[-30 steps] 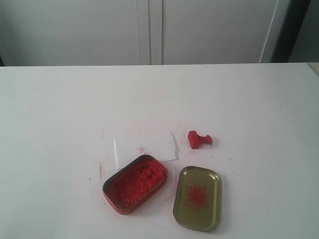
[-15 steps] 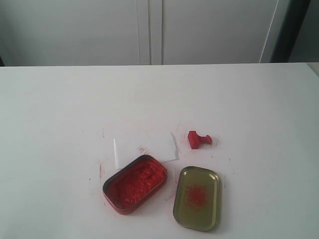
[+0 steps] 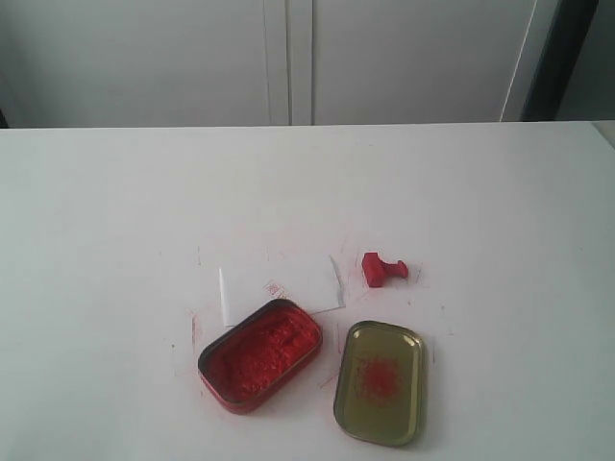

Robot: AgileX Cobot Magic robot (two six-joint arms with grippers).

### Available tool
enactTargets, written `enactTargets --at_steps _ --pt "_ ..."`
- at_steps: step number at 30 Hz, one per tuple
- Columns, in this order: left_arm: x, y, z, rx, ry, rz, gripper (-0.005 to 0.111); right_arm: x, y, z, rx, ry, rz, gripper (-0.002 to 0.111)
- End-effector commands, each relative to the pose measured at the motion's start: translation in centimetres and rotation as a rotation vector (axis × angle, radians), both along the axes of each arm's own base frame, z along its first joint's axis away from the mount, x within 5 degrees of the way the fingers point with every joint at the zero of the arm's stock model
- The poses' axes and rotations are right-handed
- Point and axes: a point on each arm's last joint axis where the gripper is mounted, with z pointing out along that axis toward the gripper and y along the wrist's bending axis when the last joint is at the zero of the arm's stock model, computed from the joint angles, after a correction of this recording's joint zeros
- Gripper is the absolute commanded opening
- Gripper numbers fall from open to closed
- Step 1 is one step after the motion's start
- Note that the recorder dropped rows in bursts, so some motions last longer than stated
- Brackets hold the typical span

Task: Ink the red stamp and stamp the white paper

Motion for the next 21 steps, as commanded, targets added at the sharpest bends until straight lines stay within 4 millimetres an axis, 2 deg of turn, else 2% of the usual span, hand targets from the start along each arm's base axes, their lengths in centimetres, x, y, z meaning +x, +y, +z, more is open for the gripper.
enactTargets --at_steps 1,9,21 --pt "0.0 0.0 -0.2 -0.013 0.001 0.004 0.000 0.0 0.0 -0.2 0.050 0.007 -0.007 0.000" --pt "0.0 0.0 -0.2 -0.013 0.001 0.004 0.000 0.2 0.0 -1.8 0.036 0.048 -0.010 0.000" --pt "0.0 0.0 -0.2 -0.013 0.001 0.004 0.000 0.3 -0.3 -1.7 -0.053 0.011 -0.025 0.000"
